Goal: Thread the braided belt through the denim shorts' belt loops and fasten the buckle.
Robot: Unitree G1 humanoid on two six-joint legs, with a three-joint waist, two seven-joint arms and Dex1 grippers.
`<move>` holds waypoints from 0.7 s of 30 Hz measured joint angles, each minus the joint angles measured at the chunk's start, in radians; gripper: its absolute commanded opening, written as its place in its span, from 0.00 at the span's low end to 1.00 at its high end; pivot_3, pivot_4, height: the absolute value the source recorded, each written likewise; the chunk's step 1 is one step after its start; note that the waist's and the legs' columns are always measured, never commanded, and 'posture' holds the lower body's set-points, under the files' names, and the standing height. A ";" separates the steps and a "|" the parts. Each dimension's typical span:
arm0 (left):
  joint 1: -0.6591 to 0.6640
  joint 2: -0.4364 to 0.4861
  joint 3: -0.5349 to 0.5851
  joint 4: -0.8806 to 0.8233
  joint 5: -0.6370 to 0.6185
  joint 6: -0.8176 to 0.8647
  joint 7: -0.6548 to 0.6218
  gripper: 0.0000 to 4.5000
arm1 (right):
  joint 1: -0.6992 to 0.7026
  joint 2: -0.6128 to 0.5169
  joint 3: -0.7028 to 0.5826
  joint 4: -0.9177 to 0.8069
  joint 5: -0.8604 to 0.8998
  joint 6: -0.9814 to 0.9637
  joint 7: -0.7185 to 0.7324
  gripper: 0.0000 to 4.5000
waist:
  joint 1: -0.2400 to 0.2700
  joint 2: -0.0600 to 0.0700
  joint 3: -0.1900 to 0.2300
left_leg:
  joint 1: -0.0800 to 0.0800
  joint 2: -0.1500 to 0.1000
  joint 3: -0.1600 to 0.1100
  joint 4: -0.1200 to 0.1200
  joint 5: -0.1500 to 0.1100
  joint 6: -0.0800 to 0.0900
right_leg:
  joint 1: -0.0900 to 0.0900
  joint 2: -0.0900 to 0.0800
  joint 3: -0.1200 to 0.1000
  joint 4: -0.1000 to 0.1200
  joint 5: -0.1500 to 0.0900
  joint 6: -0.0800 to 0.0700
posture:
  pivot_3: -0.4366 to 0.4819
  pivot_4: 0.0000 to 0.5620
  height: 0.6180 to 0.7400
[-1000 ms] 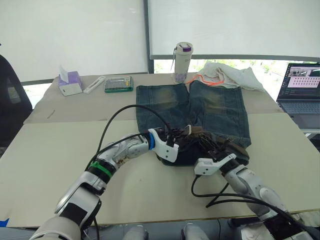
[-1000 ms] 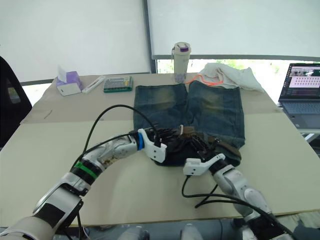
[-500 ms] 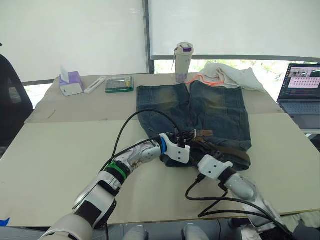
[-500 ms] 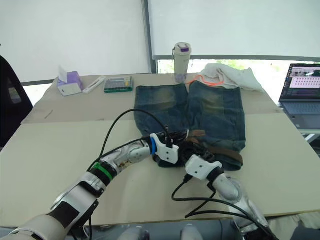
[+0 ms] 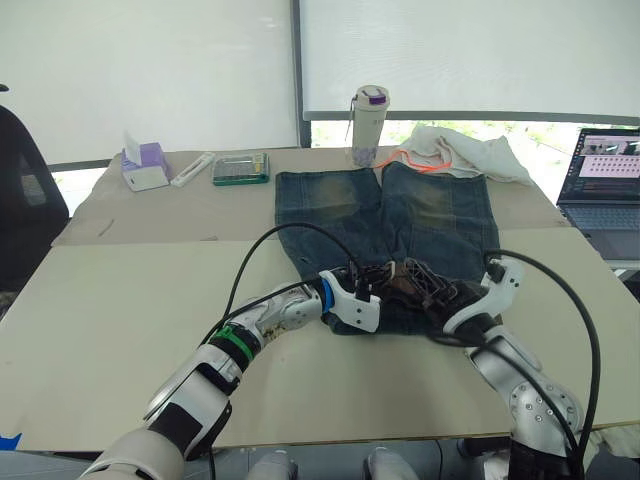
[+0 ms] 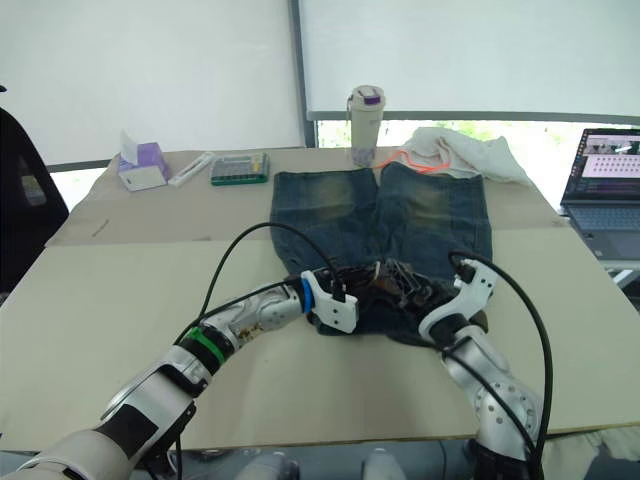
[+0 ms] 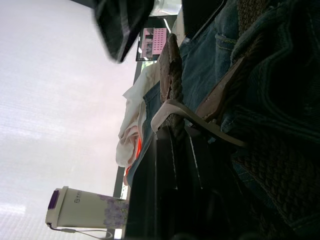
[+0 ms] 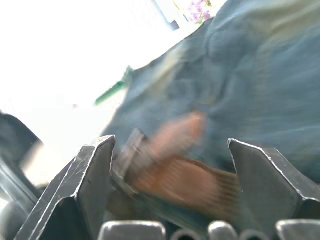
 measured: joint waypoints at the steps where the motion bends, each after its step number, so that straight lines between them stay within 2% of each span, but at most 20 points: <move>1: 0.000 0.000 -0.001 0.000 0.000 0.000 0.001 0.00 | -0.009 0.010 -0.011 0.012 0.031 0.010 -0.032 0.83 | 0.001 0.000 0.000 | 0.000 0.000 0.000 0.000 0.000 0.000 | 0.000 0.000 0.000 0.000 0.000 0.000 | 0.48 0.27 1.00; 3: 0.000 0.000 -0.003 0.003 0.000 -0.002 0.006 0.00 | -0.022 0.024 -0.028 0.045 0.102 0.017 -0.109 0.71 | 0.002 0.000 0.000 | 0.000 -0.001 0.001 0.000 0.000 0.000 | 0.000 0.000 0.000 0.000 0.000 0.000 | 0.48 0.27 1.00; 10: -0.001 0.004 -0.003 0.017 0.000 -0.020 0.012 0.00 | -0.037 0.022 -0.058 0.060 0.238 0.010 -0.232 0.16 | -0.004 0.001 0.000 | 0.000 0.000 0.001 0.000 0.000 0.000 | -0.001 0.000 0.000 0.002 0.000 0.000 | 0.48 0.27 1.00; 12: -0.001 0.003 -0.003 0.018 -0.009 -0.023 0.004 0.17 | -0.037 0.021 -0.057 0.060 0.265 0.008 -0.248 0.02 | -0.005 0.001 0.000 | 0.000 0.000 0.001 0.000 0.000 0.000 | -0.001 0.000 0.000 0.002 0.000 0.001 | 0.48 0.27 1.00; 13: 0.001 0.002 -0.003 0.021 -0.020 -0.027 -0.005 0.23 | -0.037 0.019 -0.056 0.059 0.272 0.008 -0.254 0.00 | -0.005 0.001 0.000 | 0.000 0.000 0.001 0.000 0.000 0.000 | -0.001 0.000 0.000 0.003 0.000 0.001 | 0.48 0.27 1.00; 21: 0.032 0.018 0.004 0.015 -0.088 -0.083 -0.045 0.83 | -0.025 -0.033 -0.055 0.059 0.295 0.008 -0.272 0.00 | -0.012 0.001 0.000 | 0.000 0.000 0.001 0.000 0.000 0.000 | -0.001 0.000 0.000 0.005 -0.001 0.001 | 0.48 0.27 1.00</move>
